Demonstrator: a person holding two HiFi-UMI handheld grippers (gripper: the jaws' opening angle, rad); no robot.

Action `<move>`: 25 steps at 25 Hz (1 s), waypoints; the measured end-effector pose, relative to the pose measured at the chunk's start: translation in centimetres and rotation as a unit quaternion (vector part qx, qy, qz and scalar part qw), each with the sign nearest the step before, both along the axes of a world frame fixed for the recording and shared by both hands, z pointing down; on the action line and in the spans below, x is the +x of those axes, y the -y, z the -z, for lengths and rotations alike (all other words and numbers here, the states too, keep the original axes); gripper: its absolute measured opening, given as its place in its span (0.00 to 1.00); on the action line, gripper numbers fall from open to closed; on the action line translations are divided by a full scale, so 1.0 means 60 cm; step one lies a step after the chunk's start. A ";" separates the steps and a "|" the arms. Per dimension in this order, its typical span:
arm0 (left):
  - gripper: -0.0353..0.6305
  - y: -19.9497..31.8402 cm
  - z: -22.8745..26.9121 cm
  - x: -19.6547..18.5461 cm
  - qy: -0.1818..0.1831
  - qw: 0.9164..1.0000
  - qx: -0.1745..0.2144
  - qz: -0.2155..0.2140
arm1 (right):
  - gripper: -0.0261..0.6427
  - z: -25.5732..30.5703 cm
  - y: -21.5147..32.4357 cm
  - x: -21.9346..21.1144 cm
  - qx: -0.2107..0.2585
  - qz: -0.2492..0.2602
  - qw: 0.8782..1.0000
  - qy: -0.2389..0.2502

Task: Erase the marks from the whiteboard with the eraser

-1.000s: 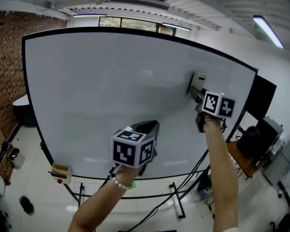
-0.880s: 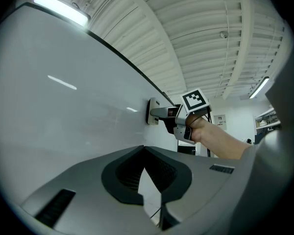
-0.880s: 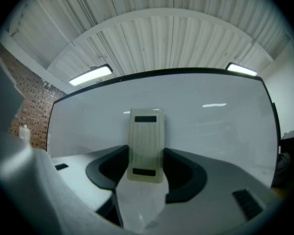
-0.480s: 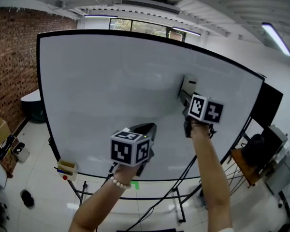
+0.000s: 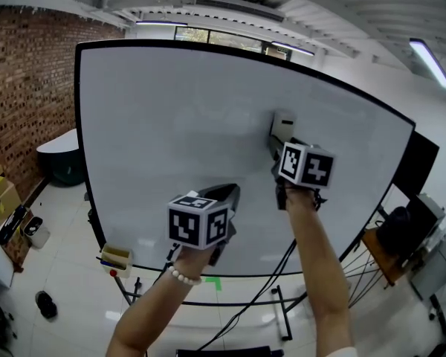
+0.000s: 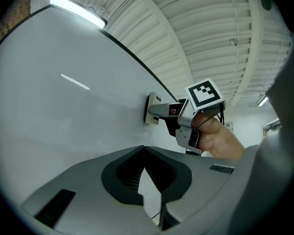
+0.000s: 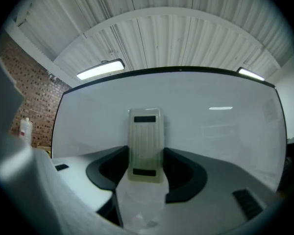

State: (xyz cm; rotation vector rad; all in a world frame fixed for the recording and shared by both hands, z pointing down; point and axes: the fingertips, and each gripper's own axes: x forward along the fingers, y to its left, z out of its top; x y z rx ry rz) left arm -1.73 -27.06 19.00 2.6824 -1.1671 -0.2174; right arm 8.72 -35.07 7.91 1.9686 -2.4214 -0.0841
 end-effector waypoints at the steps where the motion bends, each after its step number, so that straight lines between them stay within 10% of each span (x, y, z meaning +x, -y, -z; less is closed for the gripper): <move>1: 0.03 0.001 -0.001 -0.018 0.000 1.000 -0.001 -0.001 | 0.41 -0.002 -0.001 -0.017 -0.001 0.000 1.000 0.004; 25: 0.03 -0.017 -0.004 -0.458 0.014 1.000 0.013 0.021 | 0.41 -0.031 -0.017 -0.495 -0.022 0.016 0.999 0.019</move>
